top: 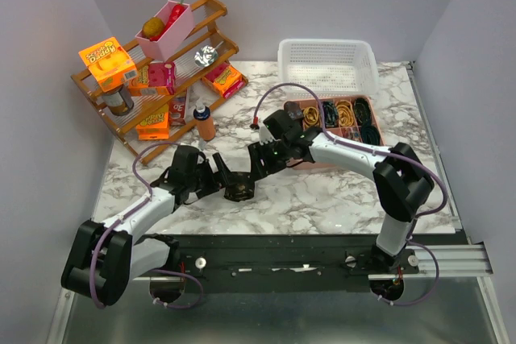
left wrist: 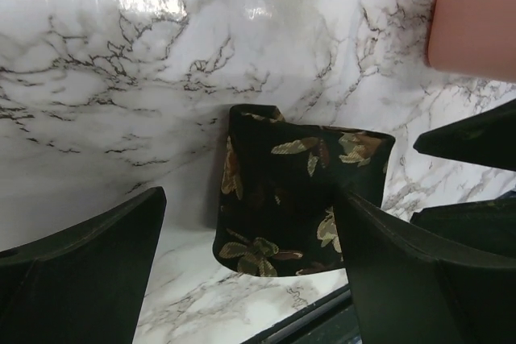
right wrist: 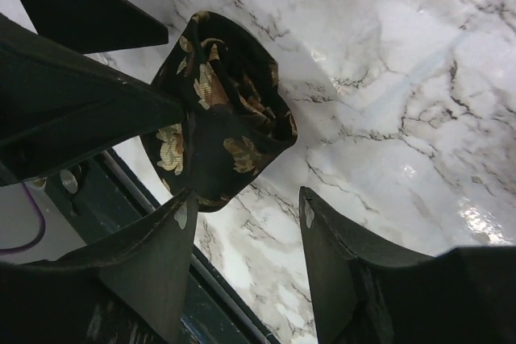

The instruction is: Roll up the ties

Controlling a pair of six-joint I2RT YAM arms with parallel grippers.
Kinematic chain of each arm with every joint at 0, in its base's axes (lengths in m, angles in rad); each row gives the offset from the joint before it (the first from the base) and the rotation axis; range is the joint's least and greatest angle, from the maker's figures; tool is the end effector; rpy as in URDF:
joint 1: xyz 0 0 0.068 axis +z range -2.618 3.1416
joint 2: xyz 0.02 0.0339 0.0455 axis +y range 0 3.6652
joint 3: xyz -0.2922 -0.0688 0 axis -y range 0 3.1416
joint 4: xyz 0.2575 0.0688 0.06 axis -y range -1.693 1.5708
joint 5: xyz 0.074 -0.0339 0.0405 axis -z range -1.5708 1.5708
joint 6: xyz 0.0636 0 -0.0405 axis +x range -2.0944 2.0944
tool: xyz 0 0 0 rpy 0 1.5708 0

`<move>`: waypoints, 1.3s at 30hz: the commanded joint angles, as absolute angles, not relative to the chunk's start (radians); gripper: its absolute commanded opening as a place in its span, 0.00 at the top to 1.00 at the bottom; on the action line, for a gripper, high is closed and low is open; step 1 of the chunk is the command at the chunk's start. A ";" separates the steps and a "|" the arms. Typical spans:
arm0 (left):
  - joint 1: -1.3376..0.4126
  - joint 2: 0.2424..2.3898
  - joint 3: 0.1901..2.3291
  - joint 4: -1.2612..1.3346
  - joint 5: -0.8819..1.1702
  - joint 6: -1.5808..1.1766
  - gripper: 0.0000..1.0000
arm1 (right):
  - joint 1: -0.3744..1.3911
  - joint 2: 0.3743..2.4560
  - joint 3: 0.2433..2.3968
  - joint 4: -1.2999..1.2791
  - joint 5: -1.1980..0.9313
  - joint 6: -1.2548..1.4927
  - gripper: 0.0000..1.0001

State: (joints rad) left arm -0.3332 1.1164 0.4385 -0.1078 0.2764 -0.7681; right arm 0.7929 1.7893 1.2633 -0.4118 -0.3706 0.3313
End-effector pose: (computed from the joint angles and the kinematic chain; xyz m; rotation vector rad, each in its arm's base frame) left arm 0.2074 -0.0902 0.1657 -0.3961 2.4559 -0.8324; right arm 0.2748 0.3118 0.2139 -0.7676 2.5526 0.8864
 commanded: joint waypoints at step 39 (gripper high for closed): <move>-0.287 1.511 0.127 0.859 0.702 -0.920 0.21 | 0.813 1.921 1.206 -0.342 -0.437 0.407 0.60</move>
